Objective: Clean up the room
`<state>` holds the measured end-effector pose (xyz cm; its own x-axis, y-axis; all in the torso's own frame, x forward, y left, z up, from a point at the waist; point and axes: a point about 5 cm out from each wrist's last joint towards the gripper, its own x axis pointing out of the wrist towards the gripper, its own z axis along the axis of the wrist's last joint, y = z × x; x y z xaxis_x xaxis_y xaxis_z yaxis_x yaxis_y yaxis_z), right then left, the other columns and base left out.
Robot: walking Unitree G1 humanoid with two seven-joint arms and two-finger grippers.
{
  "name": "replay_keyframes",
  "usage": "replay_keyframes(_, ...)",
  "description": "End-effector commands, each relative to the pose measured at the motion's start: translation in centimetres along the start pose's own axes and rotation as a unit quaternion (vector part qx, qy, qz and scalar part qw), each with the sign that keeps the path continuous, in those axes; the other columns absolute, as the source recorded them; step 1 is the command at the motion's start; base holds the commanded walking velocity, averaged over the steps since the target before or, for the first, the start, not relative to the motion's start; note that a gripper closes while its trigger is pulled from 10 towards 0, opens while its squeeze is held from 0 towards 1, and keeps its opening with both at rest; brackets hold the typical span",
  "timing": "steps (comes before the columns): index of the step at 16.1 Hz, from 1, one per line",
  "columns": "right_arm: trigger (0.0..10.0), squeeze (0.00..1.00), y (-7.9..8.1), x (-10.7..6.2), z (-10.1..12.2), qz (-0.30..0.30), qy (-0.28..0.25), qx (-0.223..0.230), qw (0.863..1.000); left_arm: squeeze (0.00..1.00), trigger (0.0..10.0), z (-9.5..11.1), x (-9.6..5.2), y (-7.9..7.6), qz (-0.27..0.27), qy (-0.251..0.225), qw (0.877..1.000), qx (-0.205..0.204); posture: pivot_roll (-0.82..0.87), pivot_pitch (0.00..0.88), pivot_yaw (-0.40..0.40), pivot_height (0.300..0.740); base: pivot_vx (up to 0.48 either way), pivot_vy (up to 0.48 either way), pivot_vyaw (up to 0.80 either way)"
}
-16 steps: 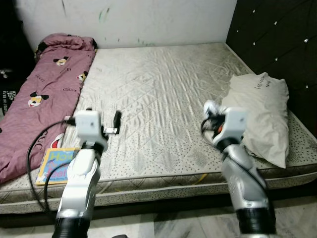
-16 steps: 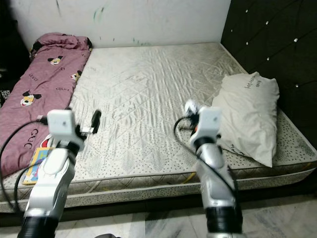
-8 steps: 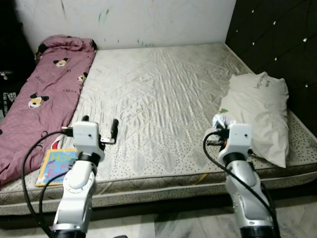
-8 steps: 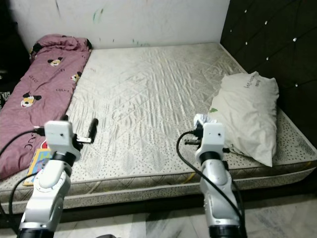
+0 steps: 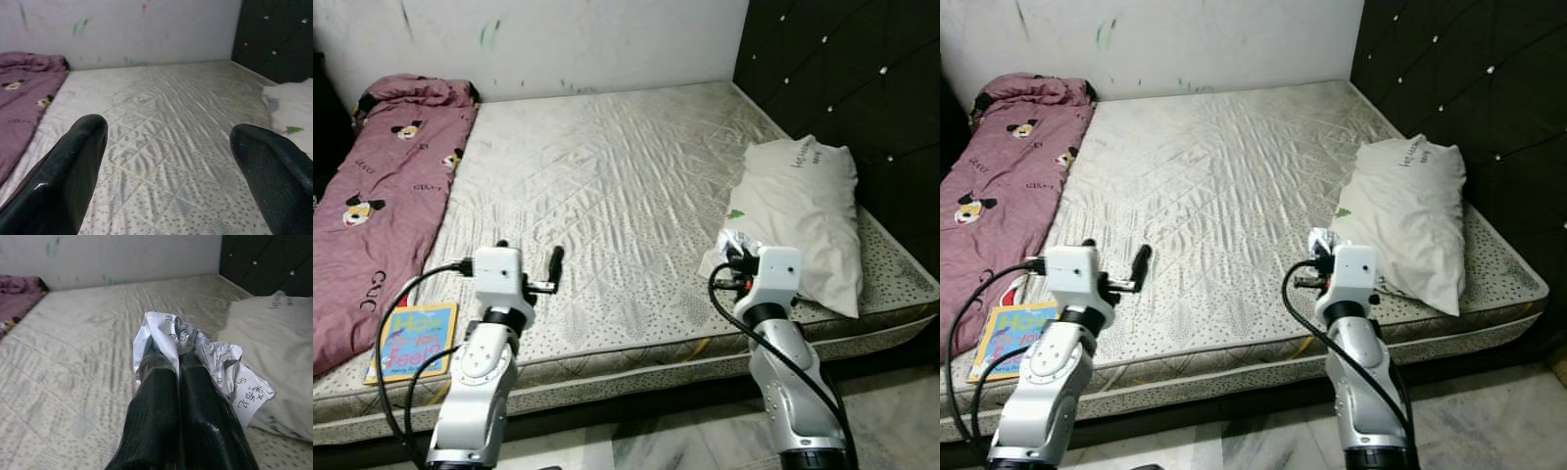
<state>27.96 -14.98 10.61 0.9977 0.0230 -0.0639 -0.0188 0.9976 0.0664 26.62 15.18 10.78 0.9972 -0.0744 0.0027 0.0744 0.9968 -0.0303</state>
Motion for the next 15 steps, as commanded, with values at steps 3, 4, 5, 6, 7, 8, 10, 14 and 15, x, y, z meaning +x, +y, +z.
replay_keyframes(3, 10.0, 0.0, 0.9, 0.6, 0.9, 0.014, -0.023, 0.009, 1.0, 0.0, 10.0, 0.6, 0.2, 0.5, 0.019, -0.012, 1.0, -0.002, 0.03, 0.0, 0.09, 0.74, 0.0, 0.0, 0.0)
replay_keyframes(4, 10.0, 0.0, 0.9, 0.7, 0.9, 0.013, -0.026, 0.009, 1.0, 0.0, 10.0, 0.5, 0.3, 0.5, 0.017, -0.008, 1.0, 0.012, 0.02, 0.0, 0.108, 0.74, 0.0, 0.0, 0.0)
replay_keyframes(5, 10.0, 0.0, 0.8, 0.7, 1.0, 0.008, -0.031, 0.011, 0.999, 0.0, 10.0, 0.5, 0.6, 0.5, 0.005, -0.005, 1.0, 0.02, 0.02, 0.0, 0.117, 0.74, 0.0, 0.0, 0.0)
replay_keyframes(6, 10.0, 0.0, 0.6, 0.5, 0.9, -0.003, -0.033, 0.014, 0.999, 0.0, 10.0, 0.5, 1.1, 0.4, -0.008, -0.008, 1.0, 0.026, 0.0, 0.0, 0.127, 0.74, 0.0, 0.0, 0.0)
replay_keyframes(7, 10.0, 0.0, 0.6, 0.4, 0.8, -0.006, -0.032, 0.014, 0.999, 0.0, 10.0, 0.6, 1.4, 0.2, -0.019, -0.019, 0.999, 0.029, 0.0, 0.0, 0.128, 0.74, 0.0, 0.0, 0.0)
replay_keyframes(8, 10.0, 0.0, 0.6, 0.3, 0.7, -0.004, -0.03, 0.013, 0.999, 0.0, 10.0, 0.8, 1.7, 0.0, -0.038, -0.033, 0.998, 0.043, 0.0, 0.0, 0.123, 0.74, 0.0, 0.0, 0.0)
replay_keyframes(10, 10.0, 0.0, 0.7, 0.5, 0.9, 0.013, -0.028, 0.001, 1.0, 0.0, 10.0, 0.3, 1.5, -0.3, -0.058, 0.0, 0.997, 0.057, 0.0, 0.0, 0.077, 0.74, 0.0, 0.0, 0.0)
replay_keyframes(14, 10.0, 0.0, 1.5, 1.0, 0.5, 0.053, -0.011, -0.003, 0.999, 0.0, 10.0, -0.6, 0.7, 0.2, -0.062, 0.018, 0.996, 0.058, 0.05, 0.0, -0.009, 0.74, 0.0, 0.0, 0.0)
replay_keyframes(15, 10.0, 0.0, 1.7, 1.1, 0.5, 0.056, -0.011, -0.002, 0.998, 0.0, 10.0, -0.6, 0.7, 0.2, -0.054, 0.015, 0.997, 0.053, 0.05, 0.0, -0.013, 0.74, 0.0, 0.0, 0.0)
